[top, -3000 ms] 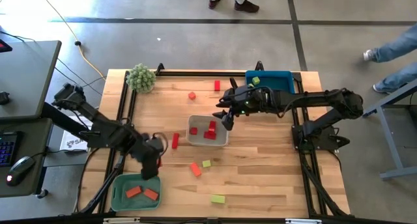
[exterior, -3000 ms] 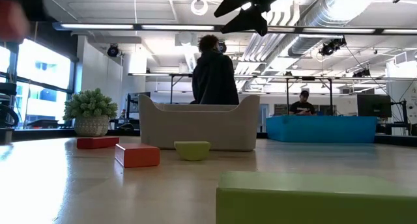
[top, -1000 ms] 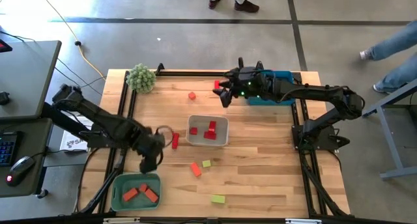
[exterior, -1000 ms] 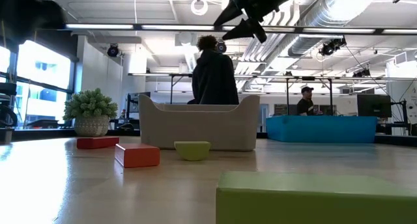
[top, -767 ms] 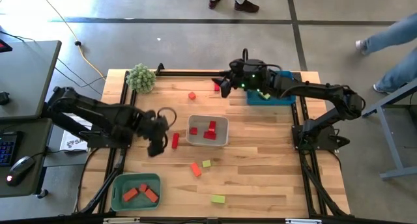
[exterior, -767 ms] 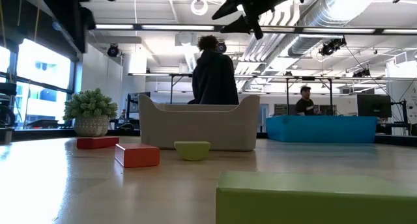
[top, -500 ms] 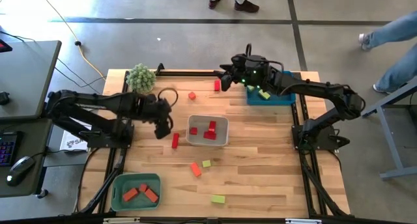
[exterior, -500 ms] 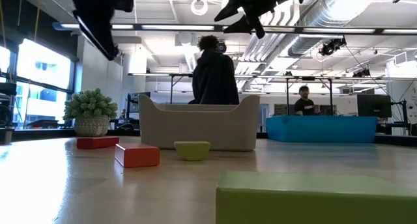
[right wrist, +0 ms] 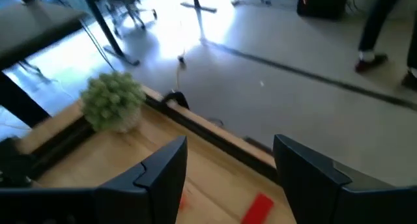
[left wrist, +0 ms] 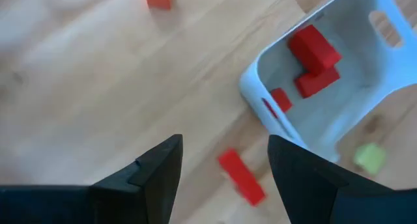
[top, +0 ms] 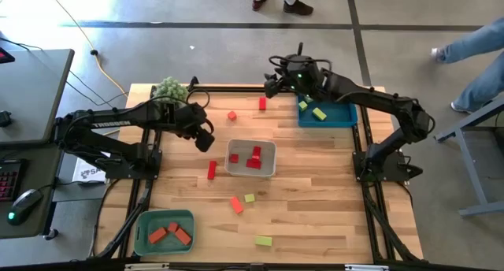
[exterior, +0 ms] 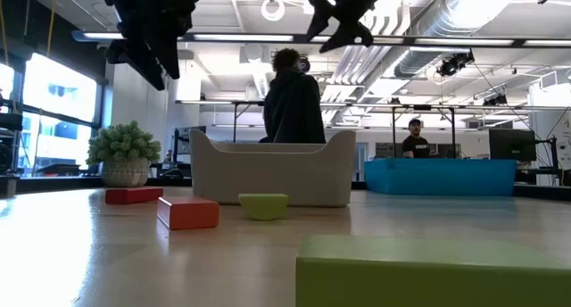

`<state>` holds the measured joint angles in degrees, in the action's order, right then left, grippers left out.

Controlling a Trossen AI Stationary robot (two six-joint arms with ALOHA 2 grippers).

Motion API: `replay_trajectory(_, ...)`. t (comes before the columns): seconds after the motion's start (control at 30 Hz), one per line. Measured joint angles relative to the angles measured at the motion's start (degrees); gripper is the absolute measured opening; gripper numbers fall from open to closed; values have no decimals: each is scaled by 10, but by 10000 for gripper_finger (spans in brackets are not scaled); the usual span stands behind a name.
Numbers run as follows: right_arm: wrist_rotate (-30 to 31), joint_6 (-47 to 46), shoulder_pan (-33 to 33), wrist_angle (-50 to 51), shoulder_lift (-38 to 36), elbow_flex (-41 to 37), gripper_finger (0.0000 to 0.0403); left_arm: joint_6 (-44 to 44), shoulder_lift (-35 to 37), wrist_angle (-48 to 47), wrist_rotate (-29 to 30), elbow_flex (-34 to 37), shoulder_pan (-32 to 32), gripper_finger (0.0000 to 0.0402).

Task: Sort & place blocks by color
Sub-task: Put the red wooden block into the white bin

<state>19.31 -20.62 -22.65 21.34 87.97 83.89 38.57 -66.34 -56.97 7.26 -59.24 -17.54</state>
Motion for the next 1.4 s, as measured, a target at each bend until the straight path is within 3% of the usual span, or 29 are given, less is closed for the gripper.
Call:
replay_trajectory(0.3,-41,13,-41,70,4,6,216,163,0,1,-25,31,40,214)
replay_trajectory(0.57,-100,56,-72,68,4,6,216,289,-34,24,10,60,91,214)
replay_trajectory(1.0,-140,64,-101,68,4,6,216,339,-175,72,2,61,131,214)
replay_trajectory(1.4,-165,81,-99,81,4,6,216,388,-228,72,-16,61,169,214)
